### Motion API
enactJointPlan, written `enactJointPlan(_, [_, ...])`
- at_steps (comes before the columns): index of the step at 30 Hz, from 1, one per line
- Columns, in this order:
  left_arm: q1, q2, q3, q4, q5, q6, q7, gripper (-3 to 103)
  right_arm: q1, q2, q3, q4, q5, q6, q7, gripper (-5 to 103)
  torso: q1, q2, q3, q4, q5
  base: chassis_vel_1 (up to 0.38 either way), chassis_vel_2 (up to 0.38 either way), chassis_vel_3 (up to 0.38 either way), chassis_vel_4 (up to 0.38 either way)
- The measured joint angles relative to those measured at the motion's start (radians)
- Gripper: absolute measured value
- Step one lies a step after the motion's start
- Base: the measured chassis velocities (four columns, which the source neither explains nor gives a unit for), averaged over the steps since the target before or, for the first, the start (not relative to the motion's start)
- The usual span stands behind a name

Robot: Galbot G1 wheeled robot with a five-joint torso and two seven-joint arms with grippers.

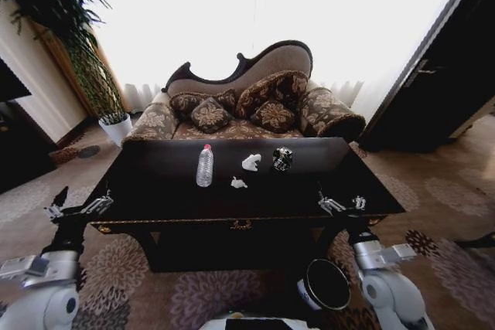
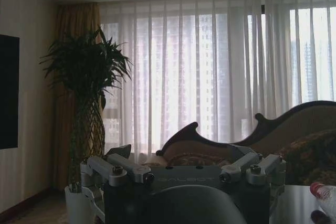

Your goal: Move to the front of the table and place the trash on the table into the trash bin.

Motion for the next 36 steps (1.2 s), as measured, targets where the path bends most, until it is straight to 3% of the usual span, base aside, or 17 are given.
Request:
enactJointPlan(3, [-0.033, 0.066, 0.004, -0.007, -0.057, 0.04, -0.007, 100, -0.001, 0.002, -0.007, 0.008, -0.001, 0.0, -0.003, 100, 0.0, 0.0, 0.0, -0.0001, 0.0001, 0.0, 0.0, 0.0, 0.0])
enactJointPlan(6, [-0.078, 0.201, 0.031, 0.003, -0.173, 0.091, -0.031, 100, -0.008, 0.008, -0.015, 0.02, -0.006, 0.0, -0.006, 100, 0.0, 0.0, 0.0, -0.0003, 0.0, 0.0, 0.0, 0.0, 0.0])
enactJointPlan(7, [-0.078, 0.201, 0.031, 0.003, -0.173, 0.091, -0.031, 100, -0.008, 0.008, -0.015, 0.02, -0.006, 0.0, -0.006, 100, 0.0, 0.0, 0.0, -0.0003, 0.0, 0.0, 0.0, 0.0, 0.0])
enactJointPlan(11, [-0.146, 0.332, 0.063, 0.05, -0.288, 0.121, -0.063, 100, -0.016, 0.009, -0.017, 0.02, -0.015, 0.002, -0.011, 100, 0.0, 0.0, 0.0, -0.0002, -0.0002, 0.0, 0.0, 0.0, 0.0])
enactJointPlan(18, [-0.28, 0.473, 0.138, 0.13, -0.401, 0.153, -0.087, 100, -0.027, 0.022, -0.041, 0.026, -0.036, 0.005, -0.015, 100, 0.0, 0.0, 0.0, -0.0002, 0.0, 0.0, 0.0, 0.0, 0.0])
enactJointPlan(25, [-0.405, 0.572, 0.237, 0.205, -0.47, 0.168, -0.089, 100, -0.039, 0.027, -0.048, 0.032, -0.046, 0.007, -0.016, 100, 0.0, 0.0, 0.0, -0.0002, -0.0003, 0.0, 0.0, 0.0, 0.0])
enactJointPlan(27, [-0.489, 0.622, 0.313, 0.245, -0.5, 0.176, -0.09, 100, -0.044, 0.028, -0.045, 0.034, -0.048, 0.008, -0.016, 100, 0.0, 0.0, 0.0, -0.0002, 0.0, 0.0, 0.0, 0.0, 0.0])
enactJointPlan(30, [-0.551, 0.648, 0.372, 0.266, -0.535, 0.194, -0.111, 100, -0.048, 0.029, -0.041, 0.036, -0.049, 0.009, -0.016, 100, 0.0, 0.0, 0.0, -0.0003, 0.0001, 0.0, 0.0, 0.0, 0.0])
enactJointPlan(34, [-0.677, 0.671, 0.496, 0.294, -0.63, 0.255, -0.188, 100, -0.055, 0.034, -0.035, 0.039, -0.051, 0.009, -0.016, 100, 0.0, 0.0, 0.0, -0.0004, 0.0001, 0.0, 0.0, 0.0, 0.0])
enactJointPlan(36, [-0.693, 0.671, 0.51, 0.297, -0.641, 0.267, -0.198, 100, -0.056, 0.035, -0.035, 0.039, -0.052, 0.01, -0.016, 100, 0.0, 0.0, 0.0, -0.0004, 0.0001, 0.0, 0.0, 0.0, 0.0])
